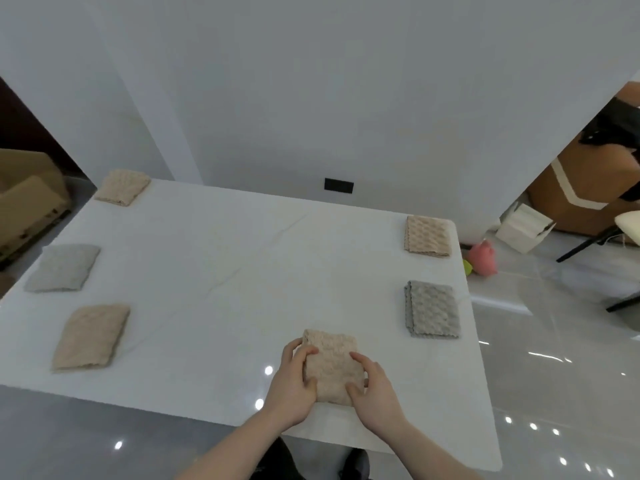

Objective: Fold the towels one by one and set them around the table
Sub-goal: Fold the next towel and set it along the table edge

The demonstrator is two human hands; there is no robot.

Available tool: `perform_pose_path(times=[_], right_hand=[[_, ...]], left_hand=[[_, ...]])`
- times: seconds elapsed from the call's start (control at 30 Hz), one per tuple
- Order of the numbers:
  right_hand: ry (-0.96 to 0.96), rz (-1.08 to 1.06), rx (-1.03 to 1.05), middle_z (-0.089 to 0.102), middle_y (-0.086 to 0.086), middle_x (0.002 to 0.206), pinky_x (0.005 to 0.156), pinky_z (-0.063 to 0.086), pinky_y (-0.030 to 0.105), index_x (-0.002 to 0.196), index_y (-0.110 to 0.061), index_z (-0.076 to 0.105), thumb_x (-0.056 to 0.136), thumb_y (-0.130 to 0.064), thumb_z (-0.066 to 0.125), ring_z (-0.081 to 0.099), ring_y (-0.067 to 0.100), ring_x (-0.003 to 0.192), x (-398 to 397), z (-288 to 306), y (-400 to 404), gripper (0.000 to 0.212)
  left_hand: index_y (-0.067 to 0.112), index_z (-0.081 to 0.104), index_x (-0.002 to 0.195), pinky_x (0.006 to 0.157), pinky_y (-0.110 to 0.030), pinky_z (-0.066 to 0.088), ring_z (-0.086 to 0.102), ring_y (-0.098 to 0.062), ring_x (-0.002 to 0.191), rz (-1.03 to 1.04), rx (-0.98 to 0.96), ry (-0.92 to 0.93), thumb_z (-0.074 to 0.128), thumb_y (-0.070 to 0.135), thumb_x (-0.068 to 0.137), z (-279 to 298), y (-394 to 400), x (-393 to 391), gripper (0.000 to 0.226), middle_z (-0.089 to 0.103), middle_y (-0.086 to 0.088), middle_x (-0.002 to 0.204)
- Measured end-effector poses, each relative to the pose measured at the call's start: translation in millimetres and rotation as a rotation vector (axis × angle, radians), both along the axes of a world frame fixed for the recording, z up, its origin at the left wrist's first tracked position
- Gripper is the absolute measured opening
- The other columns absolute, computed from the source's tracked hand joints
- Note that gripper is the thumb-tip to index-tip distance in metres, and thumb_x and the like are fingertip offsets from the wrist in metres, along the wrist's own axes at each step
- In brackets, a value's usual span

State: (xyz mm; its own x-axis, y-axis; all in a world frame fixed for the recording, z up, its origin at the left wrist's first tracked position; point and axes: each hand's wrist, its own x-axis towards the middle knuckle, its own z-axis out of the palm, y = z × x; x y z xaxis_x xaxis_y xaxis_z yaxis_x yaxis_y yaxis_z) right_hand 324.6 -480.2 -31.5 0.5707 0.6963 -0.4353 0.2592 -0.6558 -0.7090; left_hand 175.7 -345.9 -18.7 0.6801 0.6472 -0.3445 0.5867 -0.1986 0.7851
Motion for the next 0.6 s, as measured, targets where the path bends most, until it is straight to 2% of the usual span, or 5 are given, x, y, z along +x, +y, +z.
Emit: perform_pose_path(times=[0.23, 0.3, 0.37, 0.5, 0.6], right_hand=[[-0.021, 0.058, -0.111, 0.045, -0.009, 0.129, 0.084, 0.042, 0.02, 0.151, -0.031, 0.04, 0.094, -0.013, 0.059, 0.06, 0.005, 0.093, 12, -20, -12, 0.062], [-0.009, 0.077, -0.181, 0.039, -0.006, 0.139, 0.091, 0.043, 0.02, 0.155, -0.03, 0.035, 0.095, -0.014, 0.058, 0.06, 0.01, 0.104, 13, -27, -20, 0.066], [-0.011, 0.129, -0.266, 0.025, -0.001, 0.155, 0.103, 0.043, 0.024, 0.157, -0.03, 0.028, 0.095, -0.016, 0.059, 0.056, 0.018, 0.124, 15, -34, -27, 0.071], [-0.064, 0.268, -0.349, 0.008, 0.0, 0.166, 0.107, 0.04, 0.026, 0.158, -0.033, 0.026, 0.095, -0.018, 0.057, 0.047, 0.023, 0.139, 23, -39, -35, 0.071], [-0.051, 0.338, -0.381, 0.01, 0.0, 0.167, 0.112, 0.037, 0.028, 0.159, -0.032, 0.024, 0.097, -0.023, 0.057, 0.044, 0.021, 0.143, 34, -37, -38, 0.071]], left_hand=[[0.029, 0.047, 0.14, 0.061, -0.008, 0.04, 0.058, 0.001, 0.073, -0.045, 0.065, 0.157, 0.045, 0.01, 0.094, -24, -22, 24, 0.05, 0.007, 0.027, 0.161], [0.028, 0.043, 0.146, 0.08, -0.011, 0.045, 0.06, 0.001, 0.099, -0.111, 0.091, 0.179, 0.042, 0.015, 0.098, -39, -26, 23, 0.05, -0.001, 0.024, 0.165], [0.028, 0.043, 0.148, 0.106, -0.026, 0.043, 0.042, -0.012, 0.138, -0.163, 0.133, 0.211, 0.04, 0.019, 0.099, -51, -28, 22, 0.05, -0.005, 0.016, 0.169], [0.029, 0.049, 0.143, 0.116, -0.037, 0.03, 0.025, -0.023, 0.147, -0.286, 0.297, 0.29, 0.035, 0.025, 0.102, -60, -34, 28, 0.044, 0.013, 0.004, 0.169], [0.028, 0.04, 0.152, 0.12, -0.041, 0.024, 0.021, -0.025, 0.152, -0.397, 0.236, 0.389, 0.035, 0.026, 0.103, -63, -39, 30, 0.049, 0.018, 0.003, 0.169]])
